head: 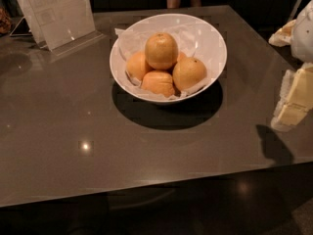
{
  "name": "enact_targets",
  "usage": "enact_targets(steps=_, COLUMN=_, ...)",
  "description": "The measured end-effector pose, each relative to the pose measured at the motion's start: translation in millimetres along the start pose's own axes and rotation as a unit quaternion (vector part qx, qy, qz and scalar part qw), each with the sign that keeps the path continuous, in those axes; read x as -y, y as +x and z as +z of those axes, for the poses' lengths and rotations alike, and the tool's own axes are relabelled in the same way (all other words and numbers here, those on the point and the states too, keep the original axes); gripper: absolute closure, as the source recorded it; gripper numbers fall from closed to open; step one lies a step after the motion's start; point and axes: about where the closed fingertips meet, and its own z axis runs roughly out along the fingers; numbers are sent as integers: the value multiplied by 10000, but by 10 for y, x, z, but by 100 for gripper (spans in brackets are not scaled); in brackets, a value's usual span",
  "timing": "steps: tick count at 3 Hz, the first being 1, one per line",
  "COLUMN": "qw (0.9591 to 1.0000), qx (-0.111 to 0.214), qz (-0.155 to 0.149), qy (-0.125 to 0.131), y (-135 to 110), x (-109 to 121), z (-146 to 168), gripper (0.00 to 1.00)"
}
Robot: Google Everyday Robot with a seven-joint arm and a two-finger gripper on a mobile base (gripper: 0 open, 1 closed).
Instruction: Pick orange from white bowl
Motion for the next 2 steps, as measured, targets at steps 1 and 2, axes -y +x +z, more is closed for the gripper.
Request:
enact_targets(steps=1, qw=9997, qx=169, qz=-184, qy=22, y=-213, x=90, z=-34, gripper=0)
enact_targets(steps=2, qw=9982, qx=371, qz=-471, qy=29, y=-555, x=256, z=-35, gripper=0)
